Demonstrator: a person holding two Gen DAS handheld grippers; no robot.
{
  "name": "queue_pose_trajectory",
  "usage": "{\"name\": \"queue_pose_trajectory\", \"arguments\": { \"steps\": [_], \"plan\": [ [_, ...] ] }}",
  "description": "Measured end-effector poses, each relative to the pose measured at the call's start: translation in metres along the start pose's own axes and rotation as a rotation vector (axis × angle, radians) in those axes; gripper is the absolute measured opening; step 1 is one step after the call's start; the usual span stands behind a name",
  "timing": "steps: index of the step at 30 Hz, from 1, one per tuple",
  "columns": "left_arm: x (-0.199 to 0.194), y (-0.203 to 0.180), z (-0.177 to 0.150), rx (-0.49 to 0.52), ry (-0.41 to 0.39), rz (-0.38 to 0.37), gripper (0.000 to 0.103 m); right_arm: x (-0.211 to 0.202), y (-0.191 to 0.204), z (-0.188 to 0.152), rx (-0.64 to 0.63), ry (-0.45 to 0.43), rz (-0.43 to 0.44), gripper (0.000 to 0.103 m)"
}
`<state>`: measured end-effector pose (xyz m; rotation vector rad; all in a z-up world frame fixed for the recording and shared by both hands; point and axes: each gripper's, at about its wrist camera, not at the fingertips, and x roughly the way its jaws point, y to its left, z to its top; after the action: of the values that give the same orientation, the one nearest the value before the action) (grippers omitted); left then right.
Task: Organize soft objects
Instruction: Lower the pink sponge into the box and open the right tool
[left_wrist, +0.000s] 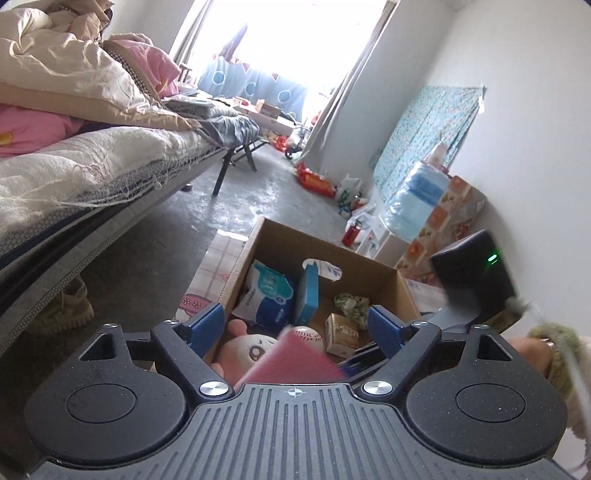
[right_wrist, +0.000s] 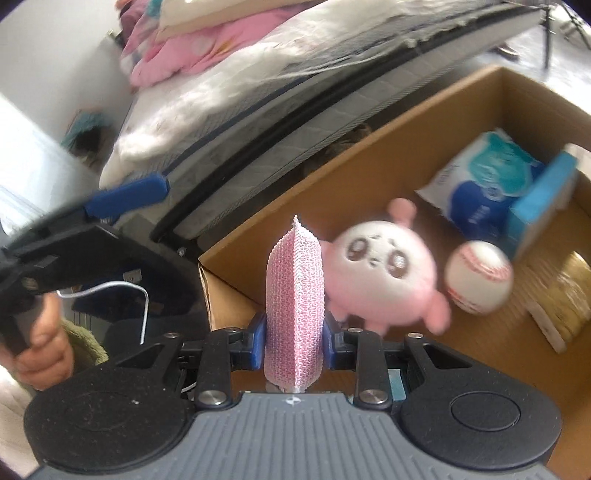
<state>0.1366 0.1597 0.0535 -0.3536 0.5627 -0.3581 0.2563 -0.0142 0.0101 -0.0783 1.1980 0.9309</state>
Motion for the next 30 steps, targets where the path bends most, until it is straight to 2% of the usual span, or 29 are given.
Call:
{"name": "queue_pose_trajectory", "arguments": {
  "steps": [5,9,10,13,14,17,18,20,22,27,30],
  "plan": [
    [0.005,0.001,-0.002,0.004,0.015,-0.005,0.085,0.035,0.002,-0.002,-0.033,0.106,-0.042,0.032],
    [0.006,0.002,-0.002,-0.001,0.017,-0.01,0.085,0.04,-0.005,-0.003,0.022,0.17,-0.065,0.037],
    [0.006,0.002,-0.002,0.0,0.017,-0.011,0.085,0.038,-0.006,-0.002,0.031,0.177,-0.066,0.039],
    [0.005,0.001,-0.002,0.004,0.018,-0.012,0.085,0.028,-0.009,0.0,0.044,0.16,-0.09,0.065],
    [0.005,0.001,-0.002,0.007,0.018,-0.011,0.085,0.024,-0.011,-0.001,0.052,0.148,-0.094,0.066],
    [0.005,0.001,-0.002,0.007,0.021,-0.008,0.086,0.013,-0.019,-0.006,0.097,0.107,-0.087,0.066],
    [0.005,0.001,-0.002,0.005,0.023,-0.008,0.086,0.011,-0.02,-0.008,0.105,0.091,-0.082,0.063],
    [0.005,0.002,-0.002,0.002,0.027,-0.008,0.086,0.009,-0.026,-0.007,0.123,0.079,-0.089,0.048],
    [0.005,0.001,-0.002,0.002,0.029,-0.01,0.086,0.01,-0.026,-0.007,0.108,0.067,-0.081,0.037],
    [0.006,0.002,-0.002,-0.002,0.03,-0.009,0.086,0.016,-0.019,-0.005,0.06,0.056,-0.095,0.038],
    [0.006,0.001,-0.002,-0.006,0.032,-0.006,0.087,0.016,-0.022,-0.003,0.078,0.08,-0.11,0.045]
  ]
}}
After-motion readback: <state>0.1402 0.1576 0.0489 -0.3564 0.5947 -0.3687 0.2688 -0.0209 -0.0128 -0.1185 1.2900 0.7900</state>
